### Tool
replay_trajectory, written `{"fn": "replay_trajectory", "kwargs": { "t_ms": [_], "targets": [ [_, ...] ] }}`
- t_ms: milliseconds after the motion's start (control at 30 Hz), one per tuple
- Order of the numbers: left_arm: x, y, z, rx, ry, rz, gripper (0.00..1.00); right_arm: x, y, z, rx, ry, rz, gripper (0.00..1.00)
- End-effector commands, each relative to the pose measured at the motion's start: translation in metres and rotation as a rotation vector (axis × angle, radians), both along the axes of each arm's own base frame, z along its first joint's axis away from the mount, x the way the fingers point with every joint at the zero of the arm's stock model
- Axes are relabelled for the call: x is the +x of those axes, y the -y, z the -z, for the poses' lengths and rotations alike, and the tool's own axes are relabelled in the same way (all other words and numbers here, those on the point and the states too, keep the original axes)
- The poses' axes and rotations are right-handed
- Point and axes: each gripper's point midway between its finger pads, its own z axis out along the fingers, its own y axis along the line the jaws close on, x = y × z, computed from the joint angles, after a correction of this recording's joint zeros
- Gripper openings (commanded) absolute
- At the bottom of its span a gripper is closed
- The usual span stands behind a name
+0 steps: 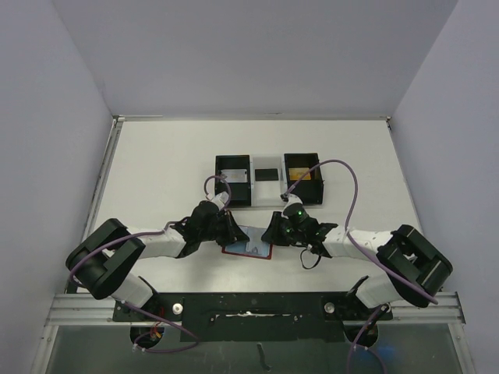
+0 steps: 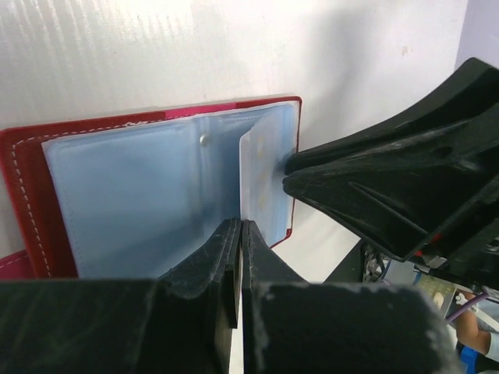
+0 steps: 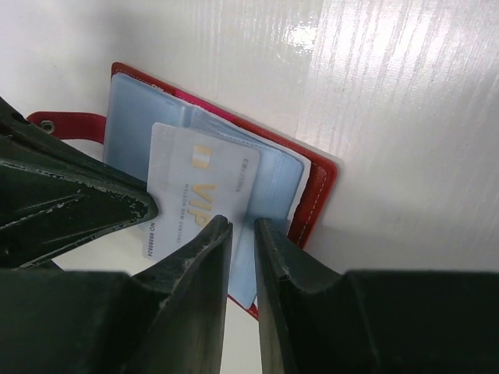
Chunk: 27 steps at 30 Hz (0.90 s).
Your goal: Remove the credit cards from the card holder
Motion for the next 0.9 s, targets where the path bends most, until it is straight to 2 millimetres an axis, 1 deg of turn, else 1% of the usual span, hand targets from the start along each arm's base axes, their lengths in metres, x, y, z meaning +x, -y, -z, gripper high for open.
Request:
{"fn": "replay_trajectory", "kwargs": {
  "t_ms": [0,67,133,200,267,400,500,533,600,667,867],
  "targets": [
    [0.008,0.001,-0.010,0.001,0.046,0.007,0.00,0.012,-0.015,-0.037,0.044,0.110,-0.057,0.22],
    [0.007,0.002,-0.009,-0.001,0.044,0.011,0.00,0.013,-0.020,-0.043,0.066,0.114,-0.065,0.23],
    [0.007,0.001,-0.010,-0.004,0.047,0.011,0.00,0.013,-0.025,-0.045,0.085,0.105,-0.070,0.23],
    [0.007,0.000,-0.010,-0.002,0.051,0.004,0.00,0.012,-0.028,-0.042,0.104,0.091,-0.069,0.24],
    [0.008,-0.001,-0.009,0.000,0.053,-0.002,0.00,0.011,-0.029,-0.033,0.104,0.059,-0.054,0.24],
    [0.009,0.003,-0.013,-0.027,0.058,-0.005,0.00,0.004,-0.018,-0.007,0.050,-0.019,0.011,0.24],
    [0.010,0.004,-0.015,-0.036,0.064,0.000,0.00,0.000,-0.011,0.004,0.047,-0.037,0.037,0.24],
    [0.010,0.004,-0.016,-0.036,0.066,0.000,0.03,-0.001,-0.010,0.006,0.045,-0.045,0.045,0.24],
    [0.010,0.003,-0.017,-0.040,0.068,0.003,0.09,-0.002,-0.007,0.009,0.037,-0.047,0.056,0.24],
    [0.008,0.004,-0.018,-0.050,0.064,0.013,0.11,-0.001,-0.005,0.009,0.037,-0.047,0.070,0.24],
    [0.007,0.009,-0.023,-0.089,0.064,0.025,0.10,0.002,0.000,0.008,0.024,-0.036,0.096,0.24]
  ]
}}
